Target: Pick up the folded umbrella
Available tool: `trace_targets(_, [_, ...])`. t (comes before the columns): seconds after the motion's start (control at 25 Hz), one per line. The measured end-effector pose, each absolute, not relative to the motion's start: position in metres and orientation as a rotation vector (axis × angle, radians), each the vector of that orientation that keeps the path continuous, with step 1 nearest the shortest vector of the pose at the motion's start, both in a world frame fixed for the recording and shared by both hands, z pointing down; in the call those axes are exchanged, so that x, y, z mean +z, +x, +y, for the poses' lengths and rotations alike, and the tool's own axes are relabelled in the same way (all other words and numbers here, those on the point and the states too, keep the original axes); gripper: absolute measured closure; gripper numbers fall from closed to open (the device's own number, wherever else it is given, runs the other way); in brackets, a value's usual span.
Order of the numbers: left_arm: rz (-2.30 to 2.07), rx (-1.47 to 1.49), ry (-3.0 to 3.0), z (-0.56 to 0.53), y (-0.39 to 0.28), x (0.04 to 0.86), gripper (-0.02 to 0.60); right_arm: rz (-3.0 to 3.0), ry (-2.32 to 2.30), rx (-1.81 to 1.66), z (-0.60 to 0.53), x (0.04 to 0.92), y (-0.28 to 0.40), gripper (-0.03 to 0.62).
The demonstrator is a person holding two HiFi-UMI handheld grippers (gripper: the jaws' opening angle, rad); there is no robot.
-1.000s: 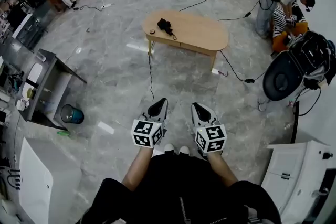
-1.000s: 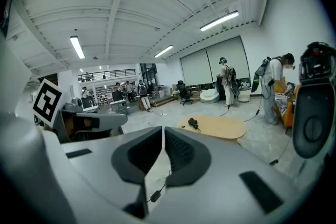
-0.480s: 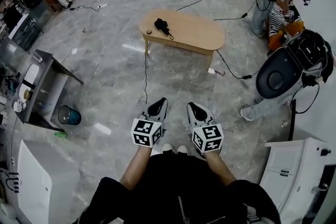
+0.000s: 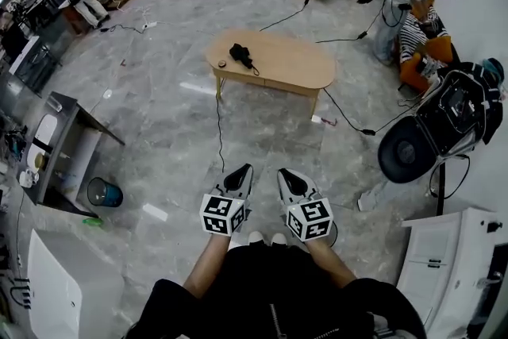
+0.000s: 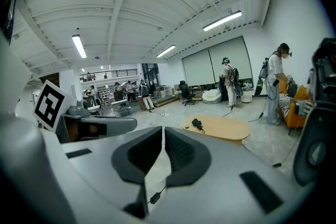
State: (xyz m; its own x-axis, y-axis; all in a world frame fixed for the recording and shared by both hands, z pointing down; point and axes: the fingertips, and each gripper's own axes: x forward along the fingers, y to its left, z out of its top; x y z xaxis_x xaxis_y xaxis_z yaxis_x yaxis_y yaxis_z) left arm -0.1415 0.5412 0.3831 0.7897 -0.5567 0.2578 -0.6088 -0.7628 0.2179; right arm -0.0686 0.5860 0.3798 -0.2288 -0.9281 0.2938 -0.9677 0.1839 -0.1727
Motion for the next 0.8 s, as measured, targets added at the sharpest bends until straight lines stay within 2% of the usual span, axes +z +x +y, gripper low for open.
trace_targets(0.44, [-0.907, 0.238, 2.676, 0.542, -0.173, 0.392, 0.561, -2.301, 1.915, 0.491, 0.587, 0.388, -0.092, 0.582])
trace_targets(0.8, [-0.908, 0.241, 2.649, 0.516, -0.171, 0.396, 0.561, -2.274, 1.921, 0.521, 0.572, 0.392, -0.086, 0.582])
